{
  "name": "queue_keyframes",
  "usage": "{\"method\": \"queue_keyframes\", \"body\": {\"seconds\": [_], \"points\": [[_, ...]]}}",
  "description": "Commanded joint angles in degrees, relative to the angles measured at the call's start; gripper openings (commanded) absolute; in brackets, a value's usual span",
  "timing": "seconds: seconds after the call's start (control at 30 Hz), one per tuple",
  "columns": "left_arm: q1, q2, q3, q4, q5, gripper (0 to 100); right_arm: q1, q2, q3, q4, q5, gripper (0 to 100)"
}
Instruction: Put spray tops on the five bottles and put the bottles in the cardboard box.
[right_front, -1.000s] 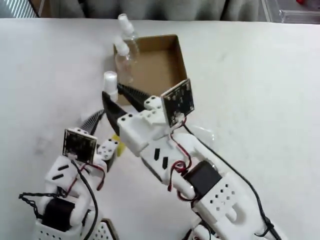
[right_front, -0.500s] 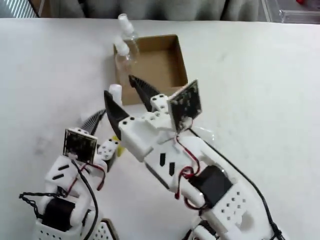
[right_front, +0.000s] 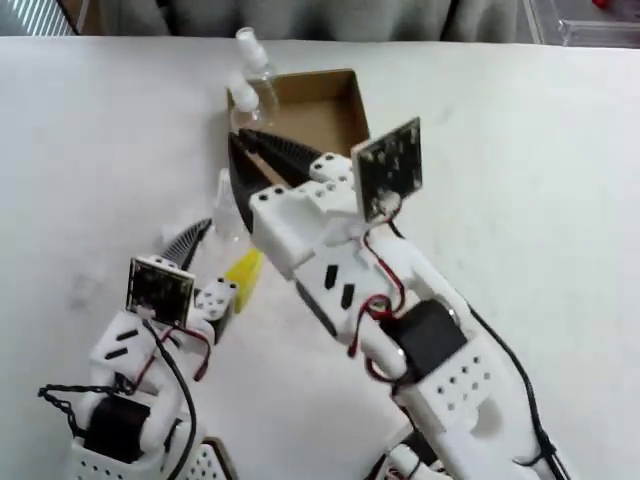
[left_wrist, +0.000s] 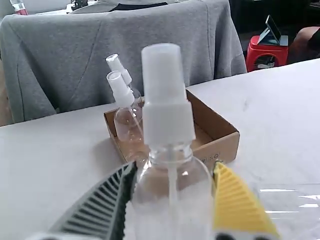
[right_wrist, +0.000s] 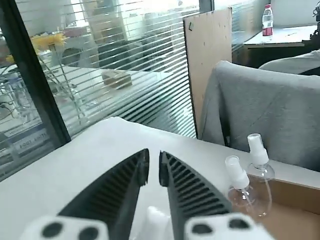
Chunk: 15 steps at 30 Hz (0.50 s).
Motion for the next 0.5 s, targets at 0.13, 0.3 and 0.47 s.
{"method": "queue_keyframes", "body": {"seconds": [0.13, 0.3, 0.47], "points": [[0.40, -0.66, -0.35, 0.26, 0.35, 2, 1.19, 6.46, -2.55, -0.84, 0.62, 1.6], [0.40, -0.66, -0.35, 0.09, 0.35, 2, 0.13, 6.64, -2.81, 5.49, 0.62, 1.6], [0.40, -0.66, -0.26, -0.09, 0.35, 2, -0.75, 6.64, -2.90, 10.51, 0.62, 1.6]]}}
